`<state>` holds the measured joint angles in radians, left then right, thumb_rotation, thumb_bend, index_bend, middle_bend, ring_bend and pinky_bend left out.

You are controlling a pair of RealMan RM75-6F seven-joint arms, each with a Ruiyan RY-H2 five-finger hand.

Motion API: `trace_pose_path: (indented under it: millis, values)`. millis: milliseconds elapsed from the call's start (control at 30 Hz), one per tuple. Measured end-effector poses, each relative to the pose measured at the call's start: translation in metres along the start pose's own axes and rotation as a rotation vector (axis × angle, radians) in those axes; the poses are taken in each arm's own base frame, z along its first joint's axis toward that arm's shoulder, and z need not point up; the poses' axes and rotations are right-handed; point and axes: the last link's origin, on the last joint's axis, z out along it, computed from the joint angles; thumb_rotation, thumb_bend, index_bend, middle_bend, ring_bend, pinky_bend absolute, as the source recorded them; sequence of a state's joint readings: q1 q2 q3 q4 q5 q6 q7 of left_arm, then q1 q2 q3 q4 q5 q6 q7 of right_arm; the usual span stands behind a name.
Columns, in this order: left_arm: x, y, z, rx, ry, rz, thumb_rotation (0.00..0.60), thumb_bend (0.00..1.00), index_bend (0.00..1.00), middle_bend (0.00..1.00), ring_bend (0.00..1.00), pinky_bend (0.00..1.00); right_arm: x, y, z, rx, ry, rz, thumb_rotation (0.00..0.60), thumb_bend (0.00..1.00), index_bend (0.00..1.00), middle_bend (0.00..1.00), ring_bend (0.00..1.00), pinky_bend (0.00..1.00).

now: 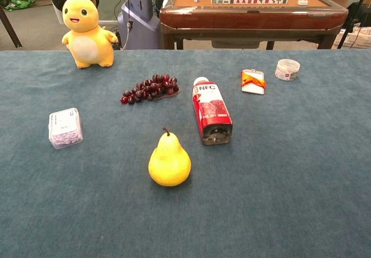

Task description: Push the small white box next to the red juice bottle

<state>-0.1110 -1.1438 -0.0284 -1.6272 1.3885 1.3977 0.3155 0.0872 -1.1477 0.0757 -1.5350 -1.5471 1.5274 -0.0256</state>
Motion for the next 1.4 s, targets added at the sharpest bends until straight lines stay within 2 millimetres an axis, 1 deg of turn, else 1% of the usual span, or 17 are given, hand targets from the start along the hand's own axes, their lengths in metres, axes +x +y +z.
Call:
trace_pose_path:
  millis: [100, 133, 200, 267, 333, 367, 467, 567, 700, 967, 1200, 1400]
  values:
    - [-0.001, 0.002, 0.000, -0.007, -0.003, 0.001, 0.600, 0.03, 0.64, 0.59, 0.47, 0.64, 0.001, -0.001, 0.000, 0.003, -0.001, -0.001, 0.600, 0.20, 0.41, 0.28, 0.18, 0.31]
    - [-0.001, 0.002, 0.000, -0.007, -0.003, -0.002, 0.600, 0.03, 0.64, 0.63, 0.50, 0.68, 0.001, -0.001, 0.000, 0.004, -0.001, 0.001, 0.600, 0.20, 0.41, 0.28, 0.18, 0.32]
    - [-0.001, 0.003, 0.000, -0.008, -0.004, -0.015, 0.600, 0.03, 0.61, 0.75, 0.59, 0.79, 0.001, -0.001, 0.000, 0.004, -0.001, 0.009, 0.600, 0.20, 0.43, 0.29, 0.19, 0.35]
    - [-0.002, 0.003, 0.000, -0.010, -0.010, -0.025, 0.600, 0.03, 0.58, 0.84, 0.66, 0.88, 0.001, 0.001, 0.001, -0.005, -0.006, 0.025, 0.600, 0.21, 0.43, 0.30, 0.20, 0.37]
    - [-0.003, 0.003, 0.000, -0.014, -0.022, -0.028, 0.600, 0.04, 0.57, 0.91, 0.72, 0.94, 0.003, 0.003, 0.001, -0.013, -0.010, 0.030, 0.600, 0.21, 0.43, 0.30, 0.20, 0.37]
    - [-0.004, 0.004, 0.001, -0.017, -0.028, -0.026, 0.600, 0.06, 0.56, 0.94, 0.74, 0.97, 0.004, 0.003, 0.001, -0.012, -0.006, 0.030, 0.600, 0.21, 0.43, 0.30, 0.20, 0.37]
    - [-0.005, 0.006, 0.001, -0.026, -0.034, -0.009, 0.600, 0.11, 0.53, 1.00, 0.82, 1.00, 0.008, 0.001, -0.001, -0.002, 0.018, 0.033, 0.600, 0.21, 0.43, 0.30, 0.20, 0.37]
    - [-0.006, 0.009, 0.002, -0.034, -0.041, 0.011, 0.600, 0.14, 0.48, 1.00, 0.86, 1.00, 0.013, -0.002, -0.005, 0.007, 0.036, 0.040, 0.600, 0.21, 0.43, 0.30, 0.20, 0.37]
    - [-0.010, 0.017, 0.006, -0.050, -0.075, 0.000, 0.600, 0.17, 0.43, 1.00, 0.88, 1.00, 0.020, -0.004, -0.009, 0.014, 0.062, 0.048, 0.600, 0.21, 0.43, 0.31, 0.20, 0.37]
    - [-0.026, 0.030, 0.019, -0.064, -0.160, -0.018, 0.600, 0.18, 0.36, 1.00, 0.89, 1.00, 0.027, -0.003, -0.010, 0.021, 0.078, 0.064, 0.600, 0.21, 0.44, 0.31, 0.21, 0.37]
    - [-0.031, 0.037, 0.037, -0.053, -0.180, -0.024, 0.600, 0.19, 0.32, 1.00, 0.90, 1.00, 0.028, -0.001, -0.012, 0.014, 0.082, 0.065, 0.600, 0.21, 0.44, 0.31, 0.21, 0.37]
    - [-0.031, 0.041, 0.049, -0.036, -0.181, -0.038, 0.600, 0.25, 0.32, 1.00, 0.95, 1.00, 0.027, -0.001, -0.012, 0.010, 0.079, 0.062, 0.600, 0.21, 0.44, 0.31, 0.21, 0.37]
